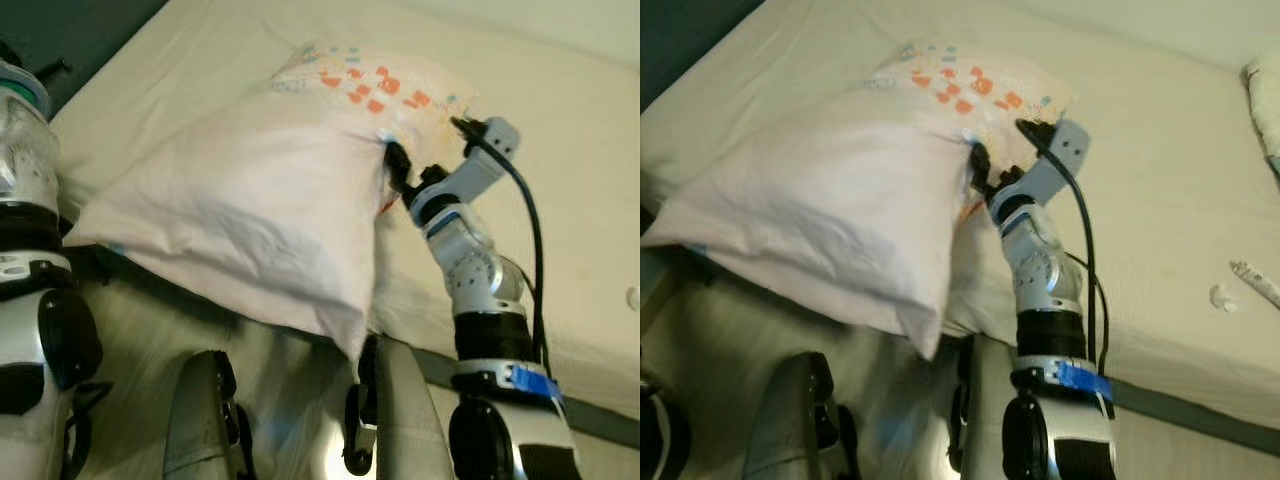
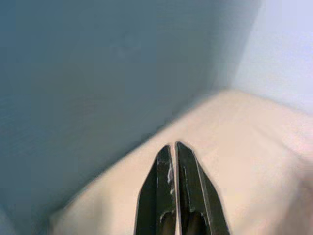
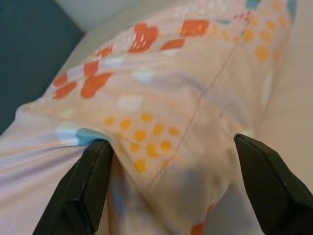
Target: Clean up the room
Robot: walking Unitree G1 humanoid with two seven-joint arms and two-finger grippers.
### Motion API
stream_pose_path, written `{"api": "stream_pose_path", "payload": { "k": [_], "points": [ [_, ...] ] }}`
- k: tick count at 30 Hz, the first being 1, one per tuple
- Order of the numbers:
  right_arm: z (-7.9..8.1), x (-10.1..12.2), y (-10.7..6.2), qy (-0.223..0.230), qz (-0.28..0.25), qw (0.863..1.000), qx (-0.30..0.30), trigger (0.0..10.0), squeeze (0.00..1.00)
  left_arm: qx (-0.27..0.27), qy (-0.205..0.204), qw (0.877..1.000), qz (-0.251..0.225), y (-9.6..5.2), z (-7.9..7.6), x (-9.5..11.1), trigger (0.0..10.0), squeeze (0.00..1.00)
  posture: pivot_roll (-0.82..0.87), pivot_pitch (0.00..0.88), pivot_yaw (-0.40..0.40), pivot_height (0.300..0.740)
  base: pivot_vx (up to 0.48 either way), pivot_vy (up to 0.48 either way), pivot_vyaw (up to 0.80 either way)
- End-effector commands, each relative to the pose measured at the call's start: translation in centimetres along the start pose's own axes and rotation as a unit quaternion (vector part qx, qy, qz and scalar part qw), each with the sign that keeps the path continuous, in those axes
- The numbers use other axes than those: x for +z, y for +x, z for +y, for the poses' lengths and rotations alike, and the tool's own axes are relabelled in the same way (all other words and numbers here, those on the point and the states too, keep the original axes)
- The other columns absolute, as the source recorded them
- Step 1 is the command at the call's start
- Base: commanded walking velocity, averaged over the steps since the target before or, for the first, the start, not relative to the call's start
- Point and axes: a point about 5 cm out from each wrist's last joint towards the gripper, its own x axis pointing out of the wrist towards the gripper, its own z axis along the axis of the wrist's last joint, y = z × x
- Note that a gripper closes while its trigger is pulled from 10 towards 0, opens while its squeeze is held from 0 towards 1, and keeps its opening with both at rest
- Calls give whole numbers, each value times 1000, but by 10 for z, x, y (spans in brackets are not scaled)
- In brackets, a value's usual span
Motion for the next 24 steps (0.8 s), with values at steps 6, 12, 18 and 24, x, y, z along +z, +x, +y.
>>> {"api": "stream_pose_path", "payload": {
  "k": [6,12,18,24],
  "points": [
    [-48,-3,-16,-28,-25,980,-197,10000,0,-241,58,967,57,-37,-49,-27,10000,0,6,190,-10,583,0,0,0],
    [-53,26,-17,-31,-154,965,-209,10000,0,-291,10,948,131,-53,-59,-52,10000,0,12,185,-11,583,0,0,0],
    [-19,38,-18,16,-207,978,-31,10000,0,-298,58,939,163,-59,-65,-71,10000,0,16,187,-10,583,0,0,0],
    [26,38,-31,41,-161,968,185,10000,0,-286,44,944,159,-60,-75,-71,10000,0,3,184,-10,583,0,0,0]
  ]
}}
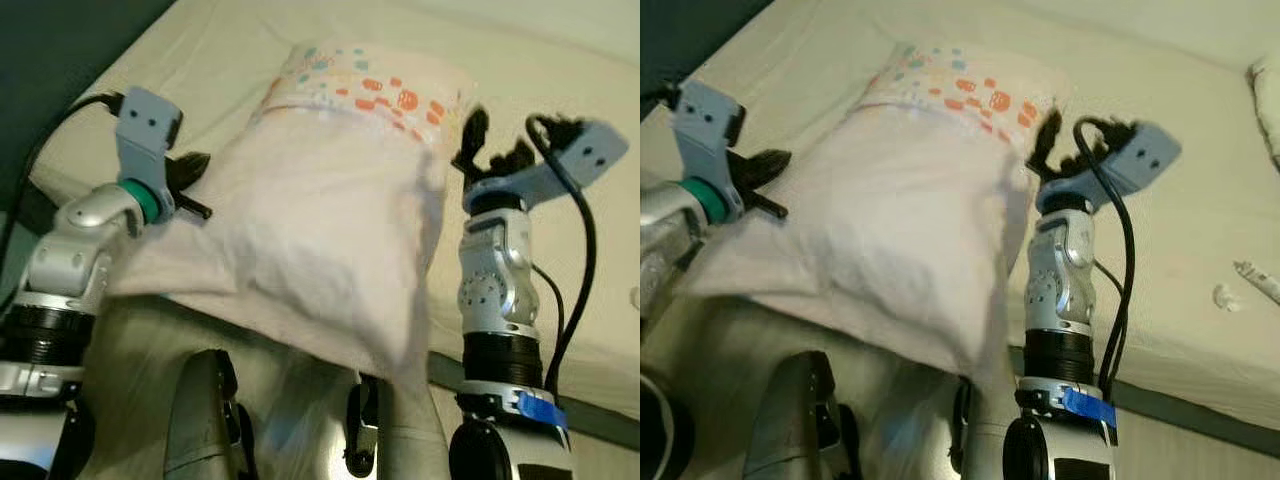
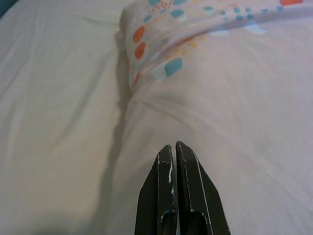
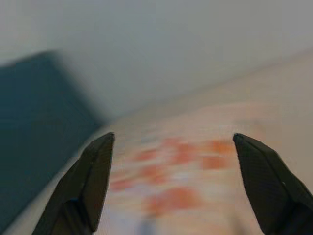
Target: Clean up the room
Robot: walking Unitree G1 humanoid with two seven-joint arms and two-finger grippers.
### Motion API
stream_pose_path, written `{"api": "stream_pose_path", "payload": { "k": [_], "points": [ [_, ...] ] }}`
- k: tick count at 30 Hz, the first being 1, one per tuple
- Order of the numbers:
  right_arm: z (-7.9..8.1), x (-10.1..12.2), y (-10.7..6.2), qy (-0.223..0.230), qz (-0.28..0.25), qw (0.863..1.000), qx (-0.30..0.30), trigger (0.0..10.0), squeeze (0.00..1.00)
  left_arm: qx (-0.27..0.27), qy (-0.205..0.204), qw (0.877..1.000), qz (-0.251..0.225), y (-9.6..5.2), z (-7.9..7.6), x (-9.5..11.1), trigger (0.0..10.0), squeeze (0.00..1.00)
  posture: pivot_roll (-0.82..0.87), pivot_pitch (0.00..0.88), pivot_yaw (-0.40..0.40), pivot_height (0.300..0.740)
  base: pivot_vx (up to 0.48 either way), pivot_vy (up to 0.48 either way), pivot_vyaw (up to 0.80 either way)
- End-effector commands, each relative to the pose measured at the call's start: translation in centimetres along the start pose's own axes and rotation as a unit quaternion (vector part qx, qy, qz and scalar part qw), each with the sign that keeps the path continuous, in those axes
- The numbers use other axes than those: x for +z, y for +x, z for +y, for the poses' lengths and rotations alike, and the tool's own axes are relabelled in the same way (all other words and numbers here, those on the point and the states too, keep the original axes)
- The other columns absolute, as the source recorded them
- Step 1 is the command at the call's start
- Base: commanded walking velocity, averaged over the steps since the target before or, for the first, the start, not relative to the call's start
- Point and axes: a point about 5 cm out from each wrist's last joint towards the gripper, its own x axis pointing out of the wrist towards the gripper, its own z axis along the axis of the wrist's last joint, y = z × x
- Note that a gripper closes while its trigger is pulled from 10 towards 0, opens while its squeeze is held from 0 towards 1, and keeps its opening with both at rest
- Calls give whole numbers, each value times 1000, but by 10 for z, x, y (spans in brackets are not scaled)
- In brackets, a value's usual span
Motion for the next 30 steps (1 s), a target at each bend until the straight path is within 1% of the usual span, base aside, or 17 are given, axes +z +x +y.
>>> {"api": "stream_pose_path", "payload": {
  "k": [1,3,4,5,6,7,8,10,11,13,14,16,18,21,24,29,30],
  "points": [
    [23,1,-7,65,32,991,109,10000,0,7,-6,1000,0,3,-6,1,10000,0,1,184,-11,583,0,0,0],
    [28,7,-8,96,26,987,123,10000,0,15,-10,1000,-5,5,-7,4,10000,0,-1,183,-12,583,0,0,0],
    [14,12,-2,95,1,995,44,10000,0,19,-13,1000,-7,4,-7,6,10000,0,-1,183,-13,583,0,0,0],
    [14,12,-2,95,1,995,44,10000,0,19,-13,1000,-7,4,-7,6,10000,0,-1,183,-13,583,0,0,0],
    [2,14,1,91,-16,996,-17,10000,0,21,-13,1000,-8,3,-7,7,10000,0,-1,183,-13,583,0,0,0],
    [-26,10,-1,51,-29,987,-151,10000,0,28,-15,999,-8,3,-4,8,10000,0,-3,181,-13,583,0,0,0],
    [-43,8,-5,23,-39,972,-231,10000,0,33,-17,999,-8,2,-3,9,10000,0,-3,181,-13,583,0,0,0],
    [-73,5,-21,-120,-36,934,-336,10000,0,52,-14,998,-11,3,3,11,10000,0,4,181,-10,583,0,0,0],
    [-73,5,-21,-120,-36,934,-336,10000,0,52,-14,998,-11,3,3,11,10000,0,4,181,-10,583,0,0,0],
    [-85,9,-30,-259,-21,898,-355,10000,0,88,-13,996,-21,2,16,16,10000,0,6,183,-6,583,0,0,0],
    [-85,9,-30,-259,-21,898,-355,10000,0,88,-13,996,-21,2,16,16,10000,0,6,183,-6,583,0,0,0],
    [-96,4,-38,-312,32,873,-372,10000,0,131,-16,991,-32,0,33,24,10000,0,-1,184,-6,583,0,0,0],
    [-111,-16,-51,-296,117,859,-402,10000,0,181,-16,982,-44,-2,52,32,10000,0,1,189,-8,583,0,0,0],
    [-115,-25,-56,-284,148,853,-412,10000,0,200,-15,978,-49,-3,58,36,10000,0,1,190,-9,583,0,0,0],
    [-124,-57,-68,-217,225,844,-436,10000,0,231,5,969,-82,-5,69,51,10000,0,2,196,-10,583,0,0,0],
    [-122,-90,-75,-141,295,836,-441,10000,0,185,25,974,-126,-3,56,66,10000,0,6,202,-11,583,0,0,0],
    [-121,-99,-77,-124,309,834,-440,10000,0,157,23,978,-136,-1,46,68,10000,0,7,204,-8,583,0,0,0]
  ]
}}
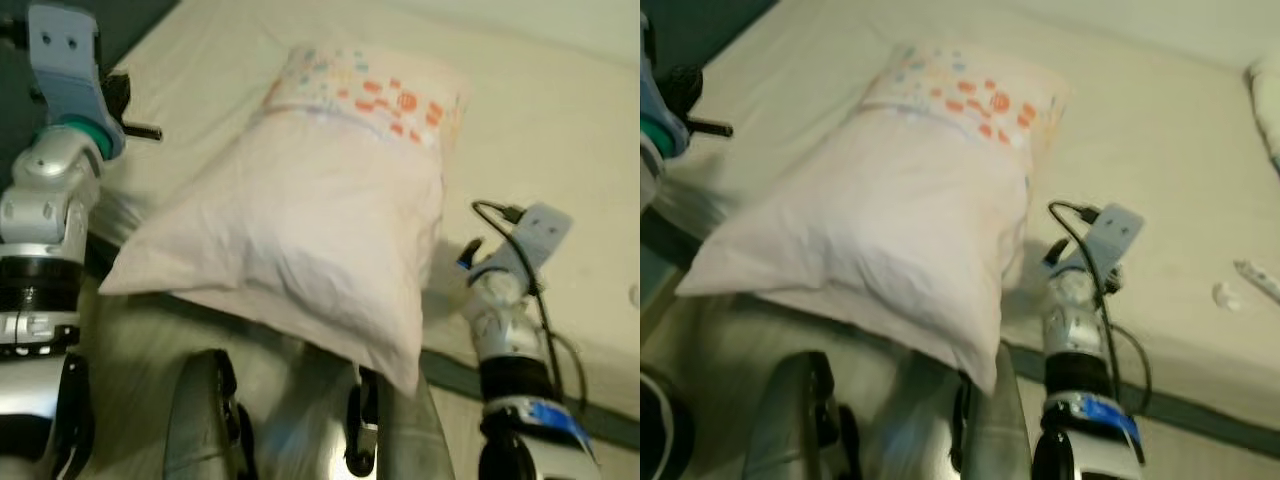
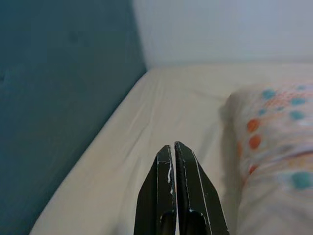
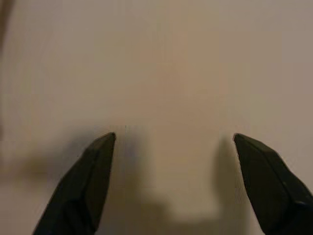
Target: Clean up the room
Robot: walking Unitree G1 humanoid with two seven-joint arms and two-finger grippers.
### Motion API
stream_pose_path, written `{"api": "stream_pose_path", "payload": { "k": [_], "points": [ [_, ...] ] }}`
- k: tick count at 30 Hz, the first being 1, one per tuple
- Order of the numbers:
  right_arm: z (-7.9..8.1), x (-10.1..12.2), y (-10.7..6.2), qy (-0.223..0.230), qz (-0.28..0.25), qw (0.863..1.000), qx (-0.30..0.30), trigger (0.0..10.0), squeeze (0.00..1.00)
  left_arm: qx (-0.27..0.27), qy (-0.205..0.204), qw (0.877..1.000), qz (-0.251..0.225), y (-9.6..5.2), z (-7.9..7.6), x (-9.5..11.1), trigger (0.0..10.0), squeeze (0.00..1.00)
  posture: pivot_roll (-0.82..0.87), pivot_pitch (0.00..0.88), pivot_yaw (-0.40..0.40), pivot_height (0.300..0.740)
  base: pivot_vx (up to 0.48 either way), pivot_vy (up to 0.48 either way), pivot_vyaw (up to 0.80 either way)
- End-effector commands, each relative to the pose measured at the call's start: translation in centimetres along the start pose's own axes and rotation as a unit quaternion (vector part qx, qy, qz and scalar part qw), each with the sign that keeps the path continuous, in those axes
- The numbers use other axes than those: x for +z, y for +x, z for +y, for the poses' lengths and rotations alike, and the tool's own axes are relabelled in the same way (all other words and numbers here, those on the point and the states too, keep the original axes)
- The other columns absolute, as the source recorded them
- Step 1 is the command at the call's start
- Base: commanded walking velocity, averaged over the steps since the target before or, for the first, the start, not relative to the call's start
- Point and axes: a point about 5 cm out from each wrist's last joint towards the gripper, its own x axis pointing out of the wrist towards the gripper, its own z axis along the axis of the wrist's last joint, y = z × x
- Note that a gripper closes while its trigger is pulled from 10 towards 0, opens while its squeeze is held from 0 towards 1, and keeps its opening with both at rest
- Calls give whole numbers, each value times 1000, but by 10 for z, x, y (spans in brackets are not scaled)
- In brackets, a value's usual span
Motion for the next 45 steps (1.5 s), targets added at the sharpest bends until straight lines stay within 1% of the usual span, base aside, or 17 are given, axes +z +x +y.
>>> {"api": "stream_pose_path", "payload": {
  "k": [1,5,9,13,17,24,26,28,29,32,34,36,37,38,41,43,45],
  "points": [
    [3,-18,3,11,46,999,25,10000,0,-69,-4,998,-16,-5,-24,1,10000,0,10,206,-7,583,0,0,0],
    [17,-24,2,-7,64,994,89,10000,0,-156,1,988,-6,-16,-50,-5,10000,0,14,209,-5,583,0,0,0],
    [46,-8,-3,-53,23,974,218,10000,0,-270,19,962,35,-41,-78,-27,10000,0,19,212,-4,583,0,0,0],
    [55,3,-5,-65,-6,966,252,10000,0,-300,19,953,47,-49,-84,-35,10000,0,21,214,-4,583,0,0,0],
    [88,27,-19,-53,-56,923,378,10000,0,-390,36,916,91,-77,-99,-57,10000,0,21,214,0,583,0,0,0],
    [105,56,-24,-67,-113,917,378,10000,0,-376,47,919,113,-79,-95,-65,10000,0,20,212,3,583,0,0,0],
    [111,75,-26,-70,-150,920,355,10000,0,-358,49,925,122,-77,-91,-68,10000,0,22,211,4,583,0,0,0],
    [127,112,-37,-106,-221,911,331,10000,0,-307,29,944,120,-70,-80,-66,10000,0,22,209,6,583,0,0,0],
    [127,112,-37,-106,-221,911,331,10000,0,-307,29,944,120,-70,-80,-66,10000,0,22,209,6,583,0,0,0],
    [154,138,-60,-134,-263,884,364,10000,0,-173,-112,978,32,-47,-49,-31,10000,0,32,208,0,583,0,0,0],
    [154,138,-60,-134,-263,884,364,10000,0,-173,-112,978,32,-47,-49,-31,10000,0,32,208,0,583,0,0,0],
    [178,141,-80,-110,-244,858,438,10000,0,-93,-202,972,-73,-37,-11,14,10000,0,40,210,-6,583,0,0,0],
    [178,141,-80,-110,-244,858,438,10000,0,-93,-202,972,-73,-37,-11,14,10000,0,40,210,-6,583,0,0,0],
    [194,137,-94,-79,-212,838,497,10000,0,-62,-236,956,-160,-36,18,55,10000,0,54,212,-15,583,0,0,0],
    [204,132,-103,-75,-196,824,527,10000,0,-54,-252,942,-214,-38,34,83,10000,0,60,211,-20,583,0,0,0],
    [219,128,-121,-89,-190,798,566,10000,0,-61,-290,905,-305,-49,57,133,10000,0,74,210,-28,583,0,0,0],
    [231,135,-138,-99,-211,778,584,10000,0,-102,-308,875,-358,-62,62,162,10000,0,84,202,-31,583,0,0,0]
  ]
}}
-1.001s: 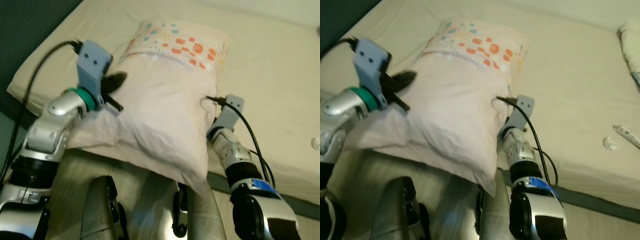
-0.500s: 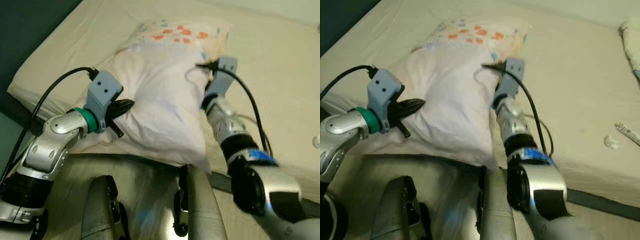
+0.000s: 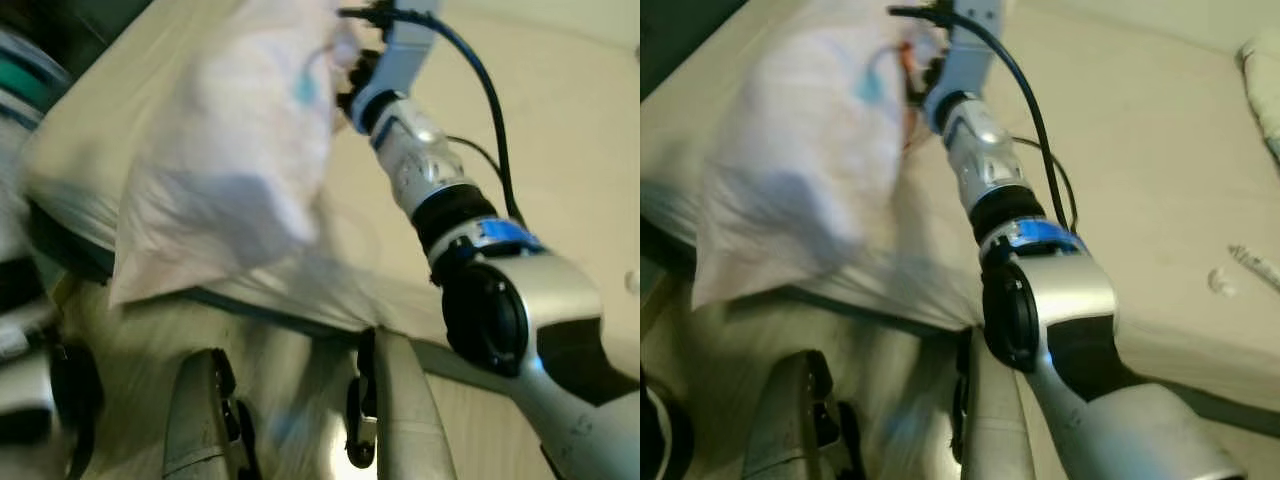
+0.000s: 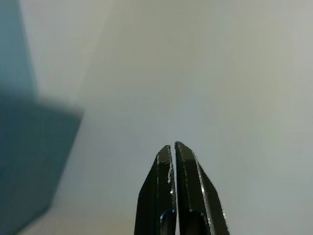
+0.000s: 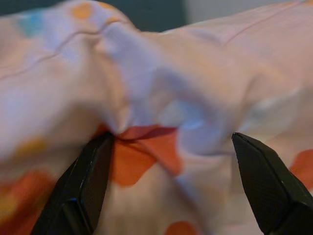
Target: Clean up the room
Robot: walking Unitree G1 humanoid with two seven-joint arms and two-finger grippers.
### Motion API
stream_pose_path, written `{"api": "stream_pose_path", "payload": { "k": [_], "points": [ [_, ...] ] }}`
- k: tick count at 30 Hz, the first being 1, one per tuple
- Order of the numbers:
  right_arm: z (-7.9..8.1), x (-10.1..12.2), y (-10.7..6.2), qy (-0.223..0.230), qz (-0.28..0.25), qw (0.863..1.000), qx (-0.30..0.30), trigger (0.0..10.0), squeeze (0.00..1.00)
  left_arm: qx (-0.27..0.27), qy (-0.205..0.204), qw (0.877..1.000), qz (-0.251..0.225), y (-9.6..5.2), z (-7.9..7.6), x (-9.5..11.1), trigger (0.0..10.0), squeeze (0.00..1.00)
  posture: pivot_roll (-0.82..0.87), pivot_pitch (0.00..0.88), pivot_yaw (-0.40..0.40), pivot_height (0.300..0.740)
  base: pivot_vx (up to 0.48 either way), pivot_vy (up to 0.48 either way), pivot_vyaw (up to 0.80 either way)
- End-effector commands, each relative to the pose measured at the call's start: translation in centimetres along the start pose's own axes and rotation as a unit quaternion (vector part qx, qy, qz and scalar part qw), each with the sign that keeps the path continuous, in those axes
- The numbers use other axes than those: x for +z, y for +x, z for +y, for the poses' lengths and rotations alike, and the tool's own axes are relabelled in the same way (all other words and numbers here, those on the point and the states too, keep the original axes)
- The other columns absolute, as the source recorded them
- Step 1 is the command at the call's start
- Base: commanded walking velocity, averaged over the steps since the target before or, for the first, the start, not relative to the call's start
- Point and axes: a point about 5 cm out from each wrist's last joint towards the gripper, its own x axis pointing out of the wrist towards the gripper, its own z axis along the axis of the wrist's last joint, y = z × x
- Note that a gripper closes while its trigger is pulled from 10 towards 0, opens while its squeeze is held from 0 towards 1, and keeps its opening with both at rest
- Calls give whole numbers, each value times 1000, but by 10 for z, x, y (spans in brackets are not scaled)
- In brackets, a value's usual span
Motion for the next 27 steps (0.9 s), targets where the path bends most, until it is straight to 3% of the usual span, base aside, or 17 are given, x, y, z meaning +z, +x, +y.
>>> {"api": "stream_pose_path", "payload": {
  "k": [1,2,4,6,7,8,9,10,12,16,17,21,22,24,25,26,27],
  "points": [
    [13,5,5,-14,-1,999,29,10000,0,-26,-26,999,-17,-1,-6,11,10000,0,84,202,-31,583,0,0,0],
    [18,10,7,-22,-7,999,35,10000,0,-46,-35,998,-24,-1,-11,17,10000,0,87,201,-32,583,0,0,0],
    [23,21,11,-53,-17,998,36,10000,0,-123,-2,992,30,-8,-27,10,10000,0,92,195,-37,583,0,0,0],
    [21,27,12,-77,-26,996,25,10000,0,-197,70,964,165,-33,-35,-26,10000,0,95,194,-36,583,0,0,0],
    [21,27,12,-77,-26,996,25,10000,0,-197,70,964,165,-33,-35,-26,10000,0,95,194,-36,583,0,0,0],
    [19,28,11,-77,-26,996,20,10000,0,-227,107,941,229,-48,-37,-45,10000,0,96,195,-35,583,0,0,0],
    [19,28,11,-77,-26,996,20,10000,0,-227,107,941,229,-48,-37,-45,10000,0,96,195,-35,583,0,0,0],
    [16,27,10,-78,-25,996,16,10000,0,-262,114,916,280,-64,-40,-60,10000,0,92,195,-34,583,0,0,0],
    [16,27,10,-78,-25,996,16,10000,0,-262,114,916,280,-64,-40,-60,10000,0,92,195,-34,583,0,0,0],
    [1,18,5,-86,-6,996,-2,10000,0,-336,30,886,317,-79,-60,-76,10000,0,79,192,-30,583,0,0,0],
    [1,18,5,-86,-6,996,-2,10000,0,-336,30,886,317,-79,-60,-76,10000,0,79,192,-30,583,0,0,0],
    [-4,13,2,-101,6,995,-11,10000,0,-391,-11,856,338,-92,-79,-90,10000,0,70,189,-34,583,0,0,0],
    [-4,13,2,-101,6,995,-11,10000,0,-391,-11,856,338,-92,-79,-90,10000,0,70,189,-34,583,0,0,0],
    [-5,12,2,-103,7,995,-12,10000,0,-422,-15,832,361,-101,-85,-98,10000,0,72,189,-35,583,0,0,0],
    [-5,12,2,-103,7,995,-12,10000,0,-422,-15,832,361,-101,-85,-98,10000,0,72,189,-35,583,0,0,0],
    [-5,12,2,-104,8,994,-13,10000,0,-436,-14,819,373,-107,-88,-104,10000,0,73,189,-35,583,0,0,0],
    [-6,12,2,-106,9,994,-13,10000,0,-464,-14,795,390,-115,-96,-113,10000,0,76,189,-34,583,0,0,0]
  ]
}}
